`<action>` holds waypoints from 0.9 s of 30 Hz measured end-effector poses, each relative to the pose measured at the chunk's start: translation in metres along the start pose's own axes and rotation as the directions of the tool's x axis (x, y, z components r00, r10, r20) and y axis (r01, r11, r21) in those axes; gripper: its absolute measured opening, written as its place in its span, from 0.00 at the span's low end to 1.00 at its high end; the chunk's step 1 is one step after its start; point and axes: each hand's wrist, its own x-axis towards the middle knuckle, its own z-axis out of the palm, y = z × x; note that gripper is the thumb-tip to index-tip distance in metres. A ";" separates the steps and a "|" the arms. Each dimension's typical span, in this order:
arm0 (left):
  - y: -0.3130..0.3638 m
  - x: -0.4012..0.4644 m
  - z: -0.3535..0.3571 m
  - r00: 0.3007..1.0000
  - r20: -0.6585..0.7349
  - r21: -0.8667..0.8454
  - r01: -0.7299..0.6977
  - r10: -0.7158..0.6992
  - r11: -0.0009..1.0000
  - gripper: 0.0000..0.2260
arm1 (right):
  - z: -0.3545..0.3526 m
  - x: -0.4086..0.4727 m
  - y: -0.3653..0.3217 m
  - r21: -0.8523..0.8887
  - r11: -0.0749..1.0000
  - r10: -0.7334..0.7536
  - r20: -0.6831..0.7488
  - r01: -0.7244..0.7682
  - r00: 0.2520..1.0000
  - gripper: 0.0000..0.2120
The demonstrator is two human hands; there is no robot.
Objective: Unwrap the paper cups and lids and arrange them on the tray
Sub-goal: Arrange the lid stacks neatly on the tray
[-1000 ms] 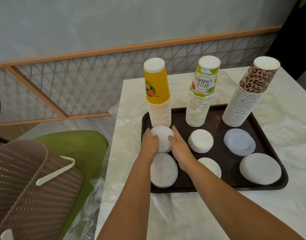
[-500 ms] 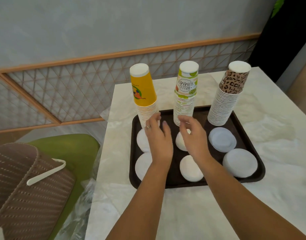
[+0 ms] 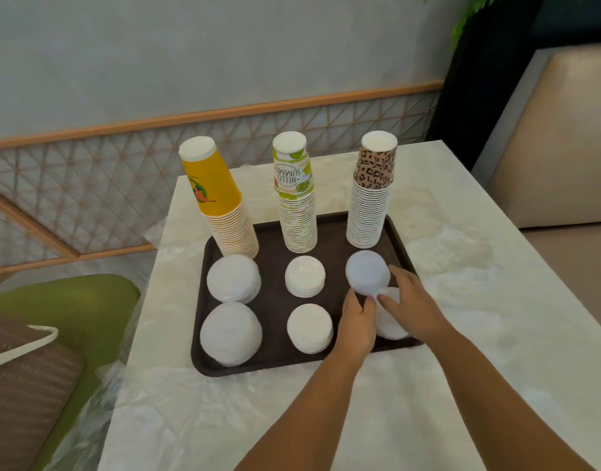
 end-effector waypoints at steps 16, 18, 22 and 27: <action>-0.002 0.042 0.011 0.966 -0.242 0.099 -0.064 0.086 0.993 0.22 | -0.020 0.040 0.021 0.307 0.947 0.070 0.087 -0.094 0.994 0.23; 0.006 0.052 0.006 0.972 -0.212 0.182 -0.063 0.102 0.981 0.22 | -0.022 0.051 0.023 0.308 0.947 0.060 0.100 -0.088 0.993 0.24; 0.020 0.068 0.002 0.981 -0.167 0.324 -0.041 0.099 0.945 0.21 | -0.020 0.065 0.025 0.301 0.951 0.047 0.095 -0.074 0.994 0.26; 0.026 0.078 0.004 0.984 -0.146 0.426 -0.032 0.103 0.904 0.20 | -0.018 0.077 0.030 0.274 0.962 0.023 -0.012 -0.019 1.000 0.19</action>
